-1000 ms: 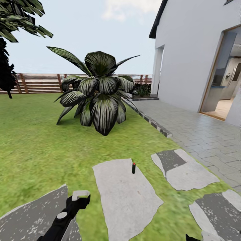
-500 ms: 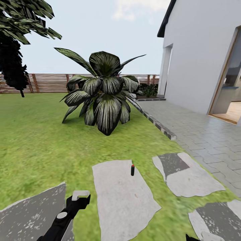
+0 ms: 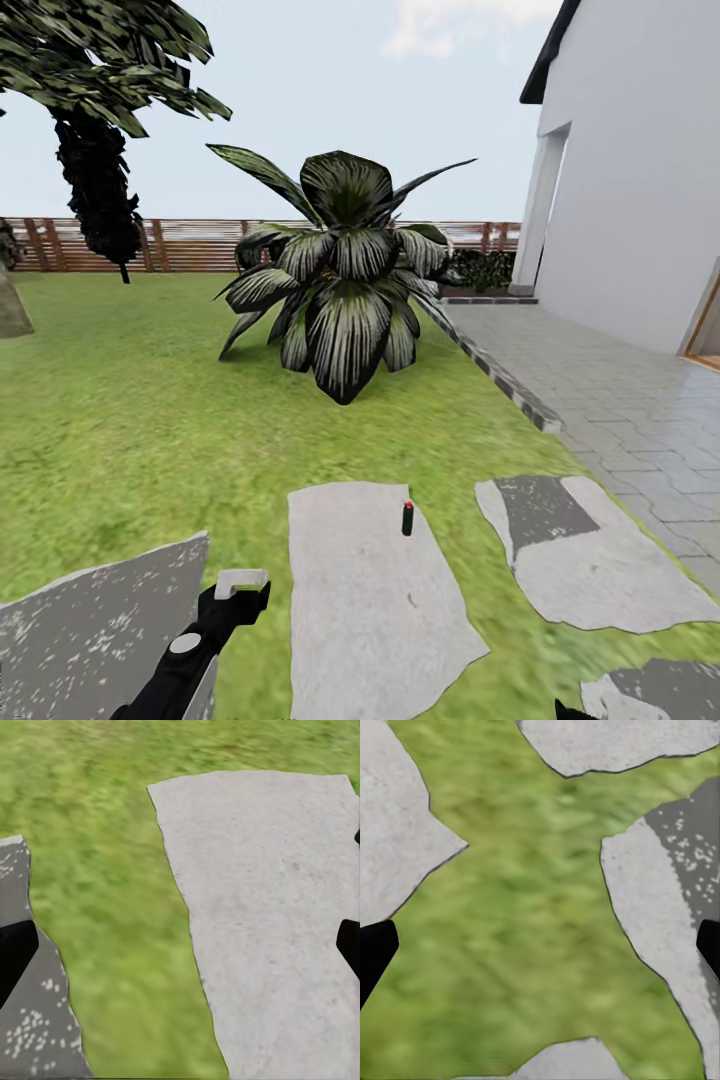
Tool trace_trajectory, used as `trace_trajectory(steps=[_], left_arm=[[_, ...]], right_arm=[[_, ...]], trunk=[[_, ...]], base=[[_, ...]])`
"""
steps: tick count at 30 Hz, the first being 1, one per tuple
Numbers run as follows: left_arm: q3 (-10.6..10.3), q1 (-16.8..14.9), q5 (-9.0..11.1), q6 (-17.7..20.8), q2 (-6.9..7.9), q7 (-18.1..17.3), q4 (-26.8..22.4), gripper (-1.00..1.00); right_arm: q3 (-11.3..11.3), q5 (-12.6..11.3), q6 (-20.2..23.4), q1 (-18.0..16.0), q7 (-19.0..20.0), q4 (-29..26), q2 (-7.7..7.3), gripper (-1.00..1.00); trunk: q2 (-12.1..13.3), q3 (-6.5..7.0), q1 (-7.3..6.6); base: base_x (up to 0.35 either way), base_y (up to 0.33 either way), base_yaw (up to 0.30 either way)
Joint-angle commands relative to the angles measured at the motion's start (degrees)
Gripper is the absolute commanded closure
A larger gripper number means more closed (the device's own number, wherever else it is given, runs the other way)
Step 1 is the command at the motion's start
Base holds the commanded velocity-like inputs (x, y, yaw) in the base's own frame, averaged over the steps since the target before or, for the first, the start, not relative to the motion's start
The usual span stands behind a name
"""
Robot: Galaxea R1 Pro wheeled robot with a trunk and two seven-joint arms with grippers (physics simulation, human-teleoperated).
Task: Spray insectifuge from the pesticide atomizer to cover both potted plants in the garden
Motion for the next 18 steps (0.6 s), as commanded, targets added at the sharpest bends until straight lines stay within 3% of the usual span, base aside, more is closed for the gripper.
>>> trace_trajectory(steps=[1,18], left_arm=[[0.03,-0.02,0.00,0.34,-0.02,-0.01,-0.11,-1.00],[0.03,-0.02,0.00,0.38,-0.02,-0.01,-0.11,-1.00]], right_arm=[[-0.05,0.11,0.29,-0.01,0.10,-0.07,0.00,-1.00],[-0.05,-0.07,0.29,-0.01,0.16,-0.07,0.00,-1.00]], trunk=[[-0.03,-0.06,-0.01],[-0.03,-0.06,-0.01]], base=[[0.045,-0.253,0.219],[0.005,-0.253,0.034]])
